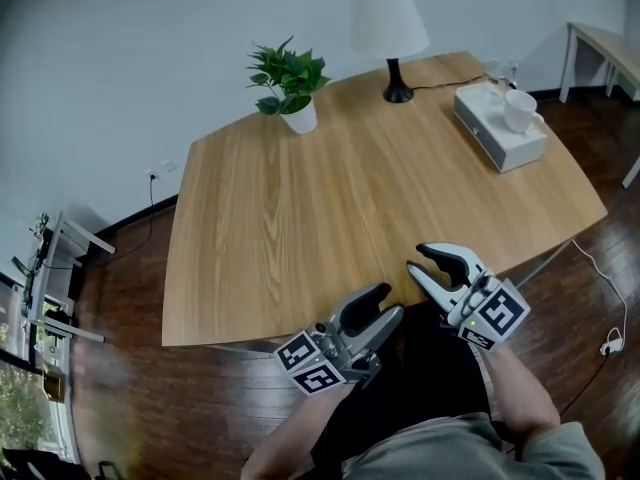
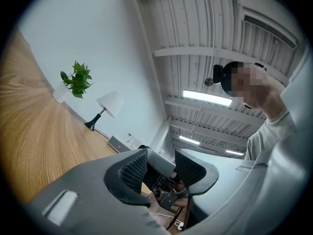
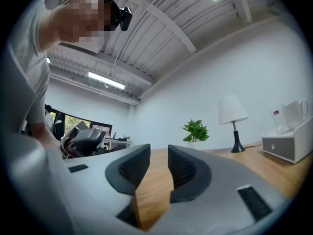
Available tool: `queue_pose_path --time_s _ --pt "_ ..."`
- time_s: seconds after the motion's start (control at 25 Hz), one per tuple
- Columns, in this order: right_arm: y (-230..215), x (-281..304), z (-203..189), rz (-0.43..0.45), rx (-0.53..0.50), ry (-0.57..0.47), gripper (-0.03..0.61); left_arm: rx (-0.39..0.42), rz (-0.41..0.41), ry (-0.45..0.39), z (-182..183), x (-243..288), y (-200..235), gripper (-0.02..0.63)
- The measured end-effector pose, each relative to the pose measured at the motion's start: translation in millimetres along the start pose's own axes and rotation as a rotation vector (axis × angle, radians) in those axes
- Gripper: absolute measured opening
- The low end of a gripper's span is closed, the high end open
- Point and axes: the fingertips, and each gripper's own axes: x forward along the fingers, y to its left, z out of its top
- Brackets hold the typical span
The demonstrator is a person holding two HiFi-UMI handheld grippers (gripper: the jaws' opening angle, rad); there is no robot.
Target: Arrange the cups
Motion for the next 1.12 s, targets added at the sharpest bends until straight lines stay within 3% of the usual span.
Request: queue_pose_path --time_s 0.56,1.12 --pt "46.9 12.3 -12.9 0.137 -0.035 0.055 0.109 0.005 -0.007 0.008 -3.7 -17.4 -3.2 0.187" --pt "47.7 14.7 -13.4 0.126 -0.044 0.071 0.109 0.076 0.015 0.051 1.7 -20.8 -3.9 0.184"
